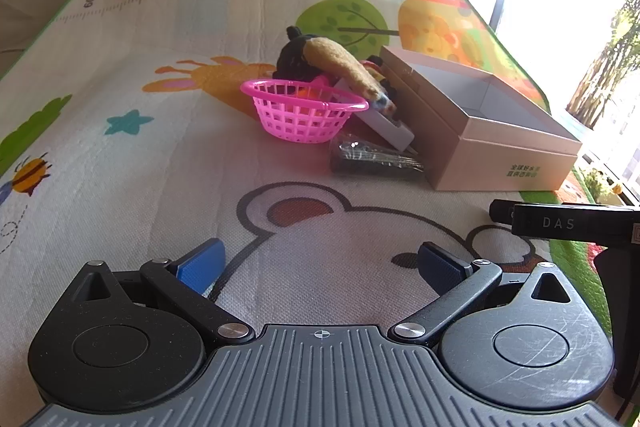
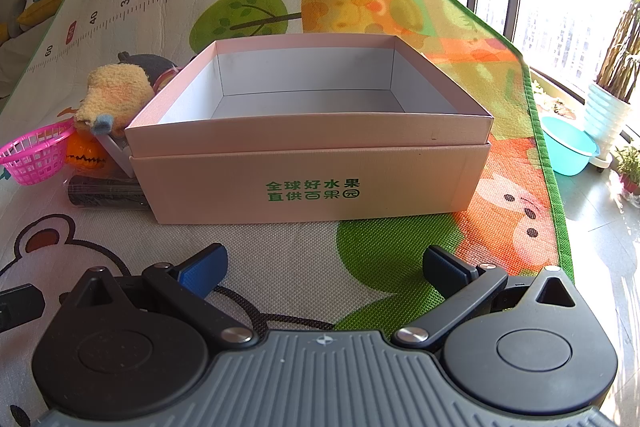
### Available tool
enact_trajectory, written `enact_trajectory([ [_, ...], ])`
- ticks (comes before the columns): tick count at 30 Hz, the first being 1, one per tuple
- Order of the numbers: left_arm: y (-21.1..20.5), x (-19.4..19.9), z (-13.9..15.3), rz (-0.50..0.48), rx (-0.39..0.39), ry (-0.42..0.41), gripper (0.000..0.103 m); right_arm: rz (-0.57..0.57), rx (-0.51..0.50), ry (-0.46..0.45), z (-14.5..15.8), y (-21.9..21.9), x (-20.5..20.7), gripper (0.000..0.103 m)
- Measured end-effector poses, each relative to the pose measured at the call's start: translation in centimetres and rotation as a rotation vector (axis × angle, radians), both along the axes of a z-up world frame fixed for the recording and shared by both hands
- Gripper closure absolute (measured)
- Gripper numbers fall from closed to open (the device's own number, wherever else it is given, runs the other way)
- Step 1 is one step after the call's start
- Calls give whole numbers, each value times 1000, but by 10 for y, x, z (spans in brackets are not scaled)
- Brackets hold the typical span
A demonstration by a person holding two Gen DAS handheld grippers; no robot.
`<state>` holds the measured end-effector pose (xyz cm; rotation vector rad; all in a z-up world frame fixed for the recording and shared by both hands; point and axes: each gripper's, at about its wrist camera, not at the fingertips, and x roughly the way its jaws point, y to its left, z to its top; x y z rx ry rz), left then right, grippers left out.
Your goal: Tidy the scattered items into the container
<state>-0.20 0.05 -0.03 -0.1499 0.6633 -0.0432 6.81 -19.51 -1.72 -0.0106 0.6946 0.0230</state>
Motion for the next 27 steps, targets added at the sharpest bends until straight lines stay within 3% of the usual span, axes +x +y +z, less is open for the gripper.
enact_trajectory([
  [27, 2, 0, 0, 2, -24, -8, 0, 0, 1, 0, -1, 0, 0, 0],
])
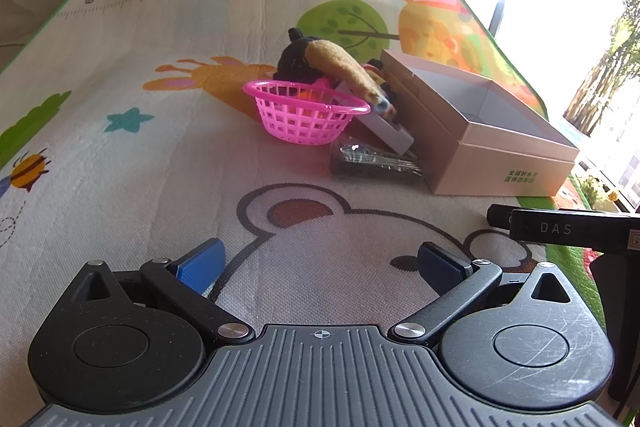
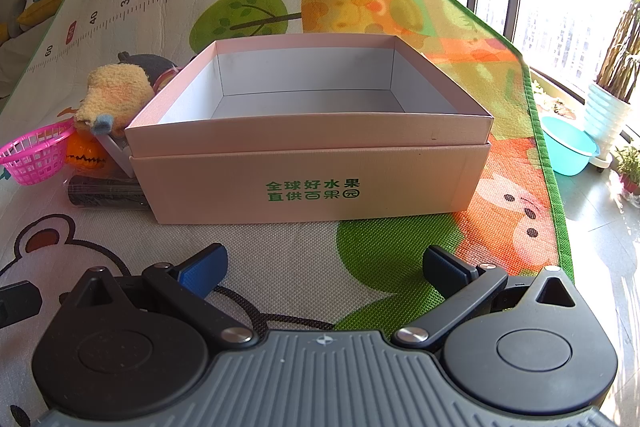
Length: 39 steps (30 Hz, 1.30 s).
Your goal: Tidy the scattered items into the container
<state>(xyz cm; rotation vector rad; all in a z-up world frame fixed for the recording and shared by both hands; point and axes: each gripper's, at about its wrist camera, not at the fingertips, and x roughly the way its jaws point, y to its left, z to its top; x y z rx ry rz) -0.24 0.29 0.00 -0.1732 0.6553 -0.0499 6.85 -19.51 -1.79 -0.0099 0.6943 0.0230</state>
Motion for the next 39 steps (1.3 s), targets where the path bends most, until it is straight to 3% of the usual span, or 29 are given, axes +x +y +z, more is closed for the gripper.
enact_trajectory([
  [16, 1, 0, 0, 0, -8, -2, 0, 0, 1, 0, -4, 2, 0, 0],
  [23, 9, -1, -1, 5, -66, -20, 0, -1, 1, 0, -3, 2, 0, 0],
  [39, 8, -2, -2, 5, -41, -14, 0, -1, 0, 1, -2, 2, 0, 0],
])
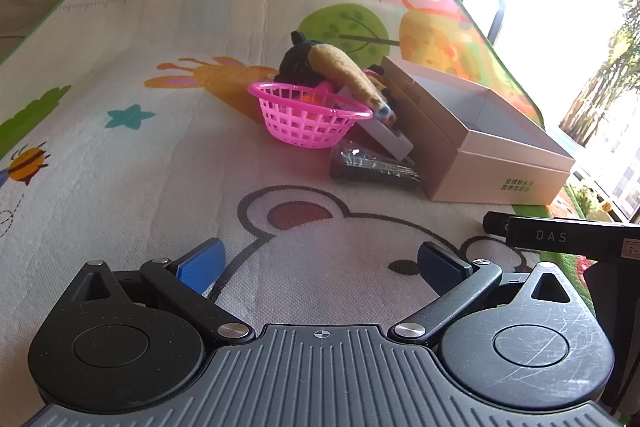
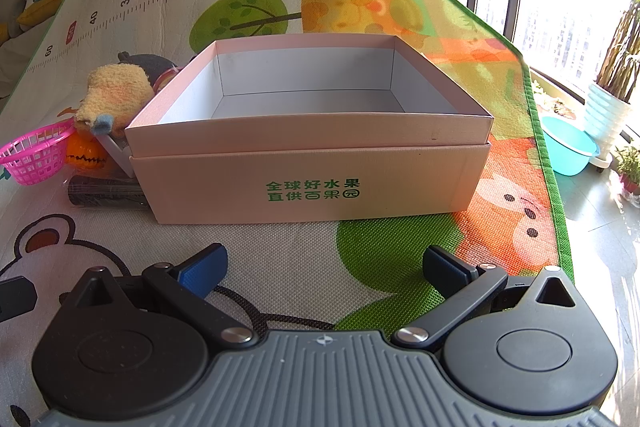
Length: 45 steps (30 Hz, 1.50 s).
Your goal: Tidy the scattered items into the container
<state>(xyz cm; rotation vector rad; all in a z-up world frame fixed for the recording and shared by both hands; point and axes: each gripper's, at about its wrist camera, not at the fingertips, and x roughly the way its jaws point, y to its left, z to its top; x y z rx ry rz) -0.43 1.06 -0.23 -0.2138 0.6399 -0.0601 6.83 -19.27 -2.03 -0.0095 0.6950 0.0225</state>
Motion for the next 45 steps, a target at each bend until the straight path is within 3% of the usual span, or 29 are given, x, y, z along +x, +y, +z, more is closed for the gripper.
enact_trajectory([
  [18, -8, 1, 0, 0, 56, 17, 0, 0, 0, 1, 1, 0, 0, 0],
  [36, -9, 1, 0, 0, 59, 18, 0, 0, 0, 1, 1, -1, -1, 0],
  [45, -23, 6, 0, -11, 166, 58, 0, 0, 0, 1, 1, -1, -1, 0],
])
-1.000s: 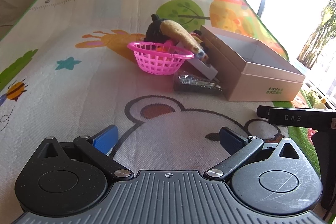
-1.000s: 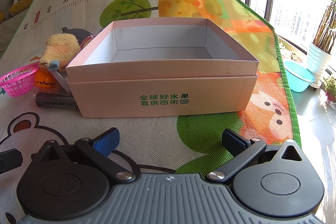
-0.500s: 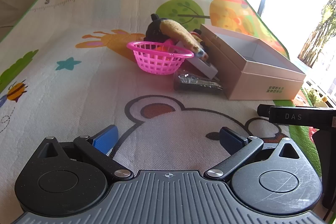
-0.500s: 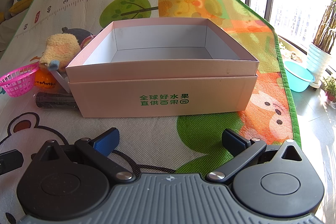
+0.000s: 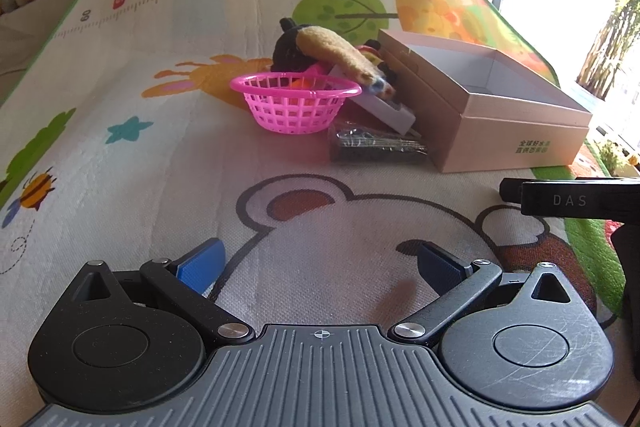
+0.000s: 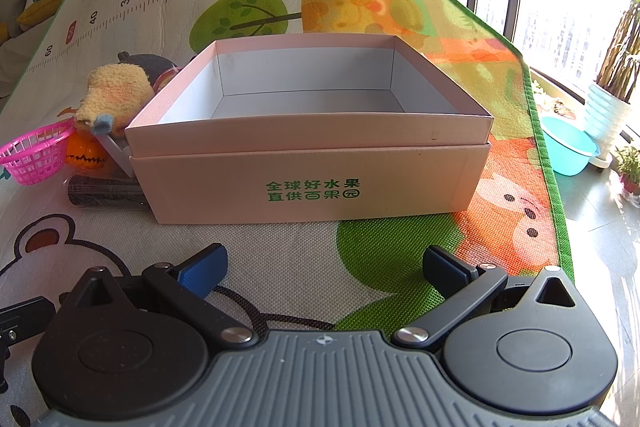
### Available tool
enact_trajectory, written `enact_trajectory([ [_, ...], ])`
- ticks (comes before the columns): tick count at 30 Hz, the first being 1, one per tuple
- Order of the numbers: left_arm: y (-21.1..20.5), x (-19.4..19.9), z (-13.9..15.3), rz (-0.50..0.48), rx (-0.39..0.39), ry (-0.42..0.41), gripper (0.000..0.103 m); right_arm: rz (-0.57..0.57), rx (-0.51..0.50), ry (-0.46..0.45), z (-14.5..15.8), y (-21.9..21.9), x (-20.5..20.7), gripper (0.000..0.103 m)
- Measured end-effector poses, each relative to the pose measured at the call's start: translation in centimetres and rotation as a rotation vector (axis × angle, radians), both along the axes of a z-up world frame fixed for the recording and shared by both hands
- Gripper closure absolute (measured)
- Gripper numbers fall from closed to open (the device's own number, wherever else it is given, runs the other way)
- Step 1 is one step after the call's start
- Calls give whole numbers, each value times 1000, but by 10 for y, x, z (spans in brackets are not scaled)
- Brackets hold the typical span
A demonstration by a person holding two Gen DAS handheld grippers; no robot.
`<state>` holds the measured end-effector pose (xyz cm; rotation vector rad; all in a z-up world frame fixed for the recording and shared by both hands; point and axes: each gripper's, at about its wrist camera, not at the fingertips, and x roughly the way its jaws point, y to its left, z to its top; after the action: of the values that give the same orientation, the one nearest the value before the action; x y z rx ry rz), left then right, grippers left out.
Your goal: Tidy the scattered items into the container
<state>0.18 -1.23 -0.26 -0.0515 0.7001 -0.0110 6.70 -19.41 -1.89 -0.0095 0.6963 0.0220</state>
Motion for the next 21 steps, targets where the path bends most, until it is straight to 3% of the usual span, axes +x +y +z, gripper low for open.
enact_trajectory([
  [2, -4, 2, 0, -4, 34, 12, 0, 0, -1, 0, 0, 1, 0, 0],
  [21, -1, 8, 2, -56, 41, 50, 0, 115, -3, 76, 4, -4, 11, 0],
])
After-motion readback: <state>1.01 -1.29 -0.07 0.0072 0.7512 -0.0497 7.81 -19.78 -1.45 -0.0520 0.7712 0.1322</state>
